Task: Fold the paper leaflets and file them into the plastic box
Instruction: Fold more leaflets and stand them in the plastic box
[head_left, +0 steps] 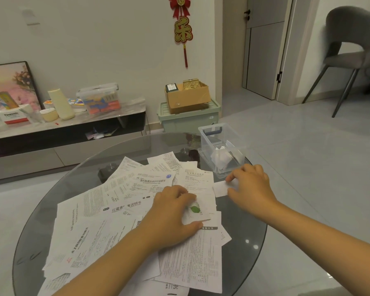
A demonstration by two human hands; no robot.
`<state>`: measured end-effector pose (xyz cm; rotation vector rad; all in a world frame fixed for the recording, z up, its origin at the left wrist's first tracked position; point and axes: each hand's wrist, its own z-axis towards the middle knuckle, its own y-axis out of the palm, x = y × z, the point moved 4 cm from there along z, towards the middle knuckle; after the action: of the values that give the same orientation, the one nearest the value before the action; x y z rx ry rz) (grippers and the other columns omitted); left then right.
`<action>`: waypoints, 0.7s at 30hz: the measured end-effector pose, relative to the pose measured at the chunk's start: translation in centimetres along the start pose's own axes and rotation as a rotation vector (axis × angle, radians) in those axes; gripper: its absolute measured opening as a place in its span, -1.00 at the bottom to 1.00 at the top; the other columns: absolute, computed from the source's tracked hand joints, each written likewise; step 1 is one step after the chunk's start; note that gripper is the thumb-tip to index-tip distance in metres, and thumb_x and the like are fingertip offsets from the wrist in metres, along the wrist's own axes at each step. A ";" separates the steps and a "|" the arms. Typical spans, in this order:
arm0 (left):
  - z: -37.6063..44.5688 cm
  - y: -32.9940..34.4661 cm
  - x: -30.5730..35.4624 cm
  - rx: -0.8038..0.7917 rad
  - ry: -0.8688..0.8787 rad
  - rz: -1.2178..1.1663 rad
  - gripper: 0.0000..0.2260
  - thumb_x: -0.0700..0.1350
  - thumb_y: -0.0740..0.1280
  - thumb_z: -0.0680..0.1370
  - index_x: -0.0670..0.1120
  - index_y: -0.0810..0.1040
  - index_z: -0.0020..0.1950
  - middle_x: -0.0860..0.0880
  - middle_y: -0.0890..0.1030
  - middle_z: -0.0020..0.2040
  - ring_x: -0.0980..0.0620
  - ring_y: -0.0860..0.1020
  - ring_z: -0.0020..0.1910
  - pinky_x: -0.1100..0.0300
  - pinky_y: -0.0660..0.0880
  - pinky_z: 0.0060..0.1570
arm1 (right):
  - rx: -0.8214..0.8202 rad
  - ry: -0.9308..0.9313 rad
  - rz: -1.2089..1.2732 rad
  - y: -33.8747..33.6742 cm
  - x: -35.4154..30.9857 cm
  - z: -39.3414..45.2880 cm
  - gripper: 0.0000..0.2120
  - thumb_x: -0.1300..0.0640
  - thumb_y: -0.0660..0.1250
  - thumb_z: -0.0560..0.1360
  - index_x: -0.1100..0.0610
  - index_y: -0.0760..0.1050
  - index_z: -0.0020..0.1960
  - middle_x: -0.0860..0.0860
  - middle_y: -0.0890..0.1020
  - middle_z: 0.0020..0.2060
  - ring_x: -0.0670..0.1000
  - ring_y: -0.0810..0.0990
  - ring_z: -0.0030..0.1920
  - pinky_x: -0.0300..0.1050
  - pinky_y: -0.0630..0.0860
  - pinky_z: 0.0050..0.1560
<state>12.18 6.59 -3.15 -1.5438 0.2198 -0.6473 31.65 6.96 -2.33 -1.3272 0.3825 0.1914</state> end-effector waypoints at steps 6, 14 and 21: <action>-0.7 -1.4 0.3 0.150 0.036 -0.088 -0.74 0.05 0.18 0.60 -0.02 0.60 0.09 0.11 0.57 0.04 0.12 0.49 0.03 0.23 0.44 0.06 | 0.009 -0.196 0.140 -0.2 -2.5 -1.0 -0.75 0.12 0.30 0.49 -0.02 0.50 0.17 -0.16 0.39 0.09 -0.05 0.23 0.26 -0.22 0.14 0.28; -1.7 -2.2 -1.7 0.297 0.023 -0.389 -0.77 -0.15 0.40 0.49 0.23 0.66 -0.10 0.24 0.53 -0.09 0.28 0.44 0.00 0.46 0.32 0.00 | -0.309 -0.366 0.281 0.2 -5.6 -2.1 -0.75 0.13 0.30 0.48 -0.13 0.58 0.10 -0.22 0.47 0.10 -0.13 0.25 0.26 -0.15 0.22 0.34; -4.0 -2.0 -3.2 0.129 -0.182 -0.712 -0.78 -0.19 0.34 0.54 0.11 0.68 -0.14 0.20 0.67 -0.14 0.26 0.59 -0.09 0.32 0.46 -0.03 | -0.520 -0.321 0.476 -0.7 -6.9 -3.2 -0.82 0.10 0.30 0.51 0.07 0.64 0.04 -0.20 0.56 -0.10 -0.32 0.48 -0.04 -0.53 0.38 -0.12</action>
<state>7.00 4.99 -2.28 -1.5340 -0.5261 -1.0403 24.99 4.22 0.24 -1.6619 0.3828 0.9423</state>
